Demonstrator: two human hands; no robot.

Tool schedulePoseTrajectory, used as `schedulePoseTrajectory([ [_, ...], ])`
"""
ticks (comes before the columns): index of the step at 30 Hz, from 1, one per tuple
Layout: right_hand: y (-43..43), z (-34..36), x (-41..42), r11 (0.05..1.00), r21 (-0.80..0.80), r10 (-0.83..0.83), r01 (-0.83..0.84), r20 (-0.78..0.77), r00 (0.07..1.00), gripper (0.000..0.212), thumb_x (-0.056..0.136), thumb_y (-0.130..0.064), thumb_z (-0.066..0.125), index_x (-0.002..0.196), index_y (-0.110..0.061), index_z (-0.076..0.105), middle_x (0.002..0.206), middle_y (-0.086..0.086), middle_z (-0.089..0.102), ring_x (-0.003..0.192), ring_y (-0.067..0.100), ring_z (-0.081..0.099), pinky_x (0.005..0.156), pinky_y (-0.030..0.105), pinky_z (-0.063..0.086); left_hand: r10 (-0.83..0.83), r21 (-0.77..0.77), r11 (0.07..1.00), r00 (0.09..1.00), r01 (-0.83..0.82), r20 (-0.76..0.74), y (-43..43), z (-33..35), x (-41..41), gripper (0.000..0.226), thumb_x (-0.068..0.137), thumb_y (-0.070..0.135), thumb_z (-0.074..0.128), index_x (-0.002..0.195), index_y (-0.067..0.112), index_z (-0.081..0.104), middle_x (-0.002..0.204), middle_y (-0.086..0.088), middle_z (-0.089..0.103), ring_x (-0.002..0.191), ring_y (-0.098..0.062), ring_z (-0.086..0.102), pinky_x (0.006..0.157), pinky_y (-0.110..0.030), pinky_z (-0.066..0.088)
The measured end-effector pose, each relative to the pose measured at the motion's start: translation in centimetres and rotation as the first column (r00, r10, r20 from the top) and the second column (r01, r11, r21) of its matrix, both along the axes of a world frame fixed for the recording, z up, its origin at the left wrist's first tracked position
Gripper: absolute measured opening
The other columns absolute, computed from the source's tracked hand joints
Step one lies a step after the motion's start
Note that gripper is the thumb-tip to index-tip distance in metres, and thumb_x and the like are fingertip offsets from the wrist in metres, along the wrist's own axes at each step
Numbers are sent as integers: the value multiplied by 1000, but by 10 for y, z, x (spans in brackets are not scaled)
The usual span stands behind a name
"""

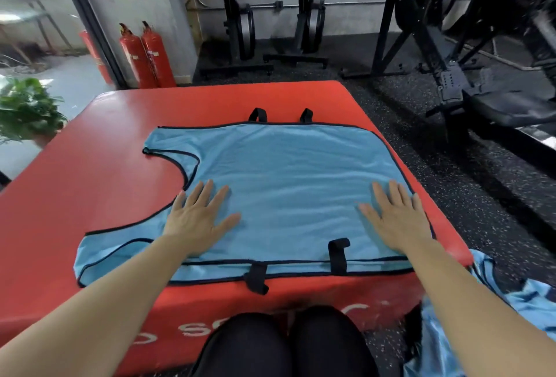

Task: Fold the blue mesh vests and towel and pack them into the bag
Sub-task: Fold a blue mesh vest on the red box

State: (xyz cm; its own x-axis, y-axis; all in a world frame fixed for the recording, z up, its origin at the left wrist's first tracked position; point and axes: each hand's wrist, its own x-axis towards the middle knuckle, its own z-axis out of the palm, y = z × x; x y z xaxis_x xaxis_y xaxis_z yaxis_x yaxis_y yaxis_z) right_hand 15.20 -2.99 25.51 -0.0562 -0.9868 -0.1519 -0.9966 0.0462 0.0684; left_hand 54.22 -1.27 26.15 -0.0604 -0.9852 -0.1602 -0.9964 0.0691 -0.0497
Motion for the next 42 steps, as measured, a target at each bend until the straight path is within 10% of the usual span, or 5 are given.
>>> schedulePoseTrajectory([
  [9,73,0,40,974,-3,225,-226,118,967,89,77,-68,-12,156,-26,-8,162,5,-15,149,20,-16,120,38,-6,-230,-7,973,965,231,-123,60,-3,9,104,64,91,-18,154,40,-6,163,7,-12,148,-9,-18,122,-39,-8],
  [17,95,19,44,963,-192,254,-189,421,871,19,86,-22,65,104,-18,67,116,-4,54,119,18,43,94,32,39,-415,-281,899,856,335,-309,89,9,23,37,82,67,44,96,37,62,105,20,56,103,-7,53,94,-34,41],
  [25,97,28,46,980,-165,180,-114,477,860,11,89,-15,61,90,-26,63,96,-5,54,99,17,52,81,33,44,-43,-90,995,642,-41,-765,91,21,12,13,77,19,72,74,30,66,78,8,66,76,-7,60,73,-24,42],
  [38,108,28,53,972,-222,159,-74,397,904,19,85,-17,53,67,-15,52,71,-2,53,79,22,48,65,32,34,-20,-42,999,909,3,-416,94,41,9,23,86,36,57,67,24,60,66,7,61,66,-5,53,91,-34,36],
  [42,92,32,69,972,-234,113,-16,409,906,33,98,-35,47,122,-15,57,127,8,55,123,28,45,94,39,39,-83,-158,987,934,29,-347,77,40,-15,25,97,42,48,111,29,64,131,2,55,126,-20,44,109,-45,33],
])
